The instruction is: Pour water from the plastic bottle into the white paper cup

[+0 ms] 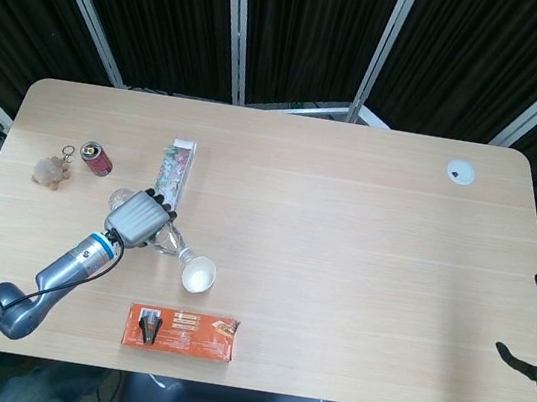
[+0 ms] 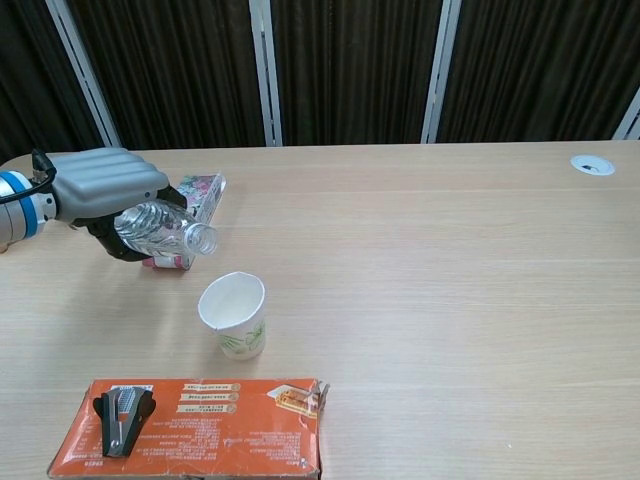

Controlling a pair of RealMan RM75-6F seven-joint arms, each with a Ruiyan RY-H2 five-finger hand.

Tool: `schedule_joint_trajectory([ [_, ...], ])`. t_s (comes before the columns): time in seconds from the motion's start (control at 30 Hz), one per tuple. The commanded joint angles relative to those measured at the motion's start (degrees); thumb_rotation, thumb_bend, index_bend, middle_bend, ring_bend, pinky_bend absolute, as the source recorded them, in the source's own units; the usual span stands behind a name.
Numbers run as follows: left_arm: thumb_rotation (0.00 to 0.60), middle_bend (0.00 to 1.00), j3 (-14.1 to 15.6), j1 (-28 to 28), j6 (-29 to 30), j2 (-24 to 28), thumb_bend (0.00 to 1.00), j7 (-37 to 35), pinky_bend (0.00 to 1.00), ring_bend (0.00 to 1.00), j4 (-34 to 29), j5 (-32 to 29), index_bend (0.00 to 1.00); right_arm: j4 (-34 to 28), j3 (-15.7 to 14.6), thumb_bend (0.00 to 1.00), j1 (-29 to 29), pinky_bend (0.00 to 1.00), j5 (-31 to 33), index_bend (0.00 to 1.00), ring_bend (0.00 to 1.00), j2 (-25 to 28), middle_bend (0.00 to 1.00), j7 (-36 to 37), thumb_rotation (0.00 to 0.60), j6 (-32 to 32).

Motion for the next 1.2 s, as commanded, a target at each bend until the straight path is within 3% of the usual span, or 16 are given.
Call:
schedule_joint_trajectory([
  [0.03, 0.6, 0.49, 0.1, 0.0, 0.1, -0.2, 0.51, 0.6, 0.38, 0.36, 0.3, 0.0, 0.58, 0.0, 0.0, 0.0, 0.0, 0.0, 0.1, 0.0, 0.0, 0.0, 0.0, 0.0, 0.6, -0.1],
  [1.2, 0.6, 0.49, 1.3, -0.1, 2.8, -1.1, 0.51, 4.4, 0.37, 0.36, 2.7, 3.0, 0.58, 0.2, -0.1, 0.0, 0.1, 0.0, 0.4, 0.0, 0.0, -0.3, 0.0, -0.4, 0.6, -0.5],
])
